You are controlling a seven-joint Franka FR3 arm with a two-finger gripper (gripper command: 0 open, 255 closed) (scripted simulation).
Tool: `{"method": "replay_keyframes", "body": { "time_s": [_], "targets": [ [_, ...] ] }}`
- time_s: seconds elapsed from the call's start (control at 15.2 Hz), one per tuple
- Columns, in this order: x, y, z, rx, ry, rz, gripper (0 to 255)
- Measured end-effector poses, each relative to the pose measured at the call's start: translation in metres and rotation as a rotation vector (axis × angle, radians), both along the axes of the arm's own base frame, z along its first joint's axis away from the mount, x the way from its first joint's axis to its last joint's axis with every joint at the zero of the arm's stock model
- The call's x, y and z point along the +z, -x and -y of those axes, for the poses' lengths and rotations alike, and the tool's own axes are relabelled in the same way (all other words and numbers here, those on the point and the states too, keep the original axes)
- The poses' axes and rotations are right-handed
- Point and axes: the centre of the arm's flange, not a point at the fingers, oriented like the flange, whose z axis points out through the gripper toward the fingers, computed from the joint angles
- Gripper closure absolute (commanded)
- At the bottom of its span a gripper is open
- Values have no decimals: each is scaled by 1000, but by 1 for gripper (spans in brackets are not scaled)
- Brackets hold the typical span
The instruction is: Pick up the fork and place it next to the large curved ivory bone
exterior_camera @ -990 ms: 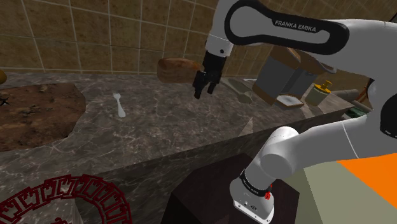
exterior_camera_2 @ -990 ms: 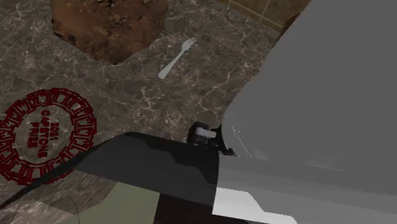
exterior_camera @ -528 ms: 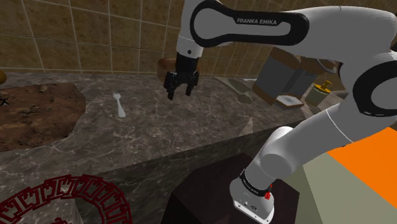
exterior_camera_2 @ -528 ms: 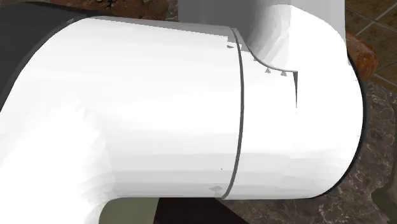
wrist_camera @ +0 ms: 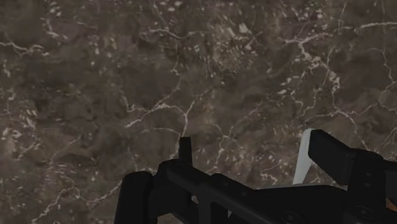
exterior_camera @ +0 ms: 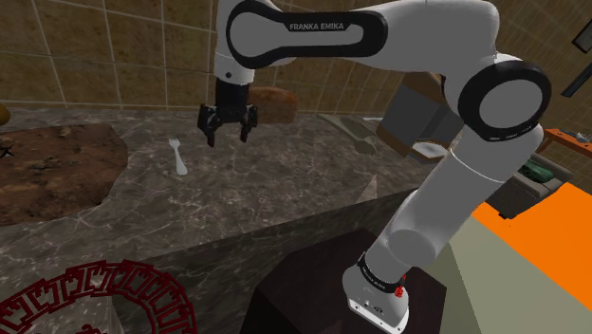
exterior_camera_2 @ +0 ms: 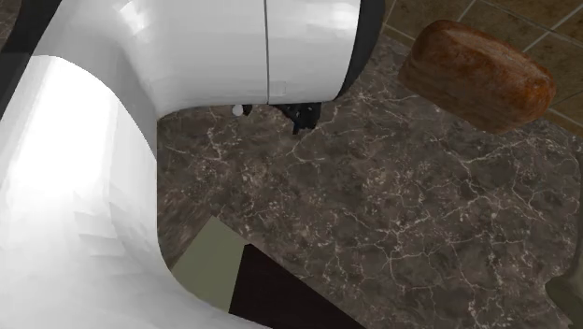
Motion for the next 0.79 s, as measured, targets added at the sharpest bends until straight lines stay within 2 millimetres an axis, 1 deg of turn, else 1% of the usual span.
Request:
{"method": "replay_keyframes", "body": {
  "time_s": [0.13, 0.33, 0.53, 0.59, 0.73, 0.79],
  "targets": [
    [-12, -22, -14, -26, 4, -7, 0],
    [-23, -54, -33, -64, 9, -18, 0],
    [-34, -93, -48, -103, 15, -29, 0],
    [-41, -102, -51, -117, 17, -33, 0],
    [-48, -124, -61, -139, 21, -39, 0],
    [-53, -127, -64, -145, 22, -41, 0]
  ]
}}
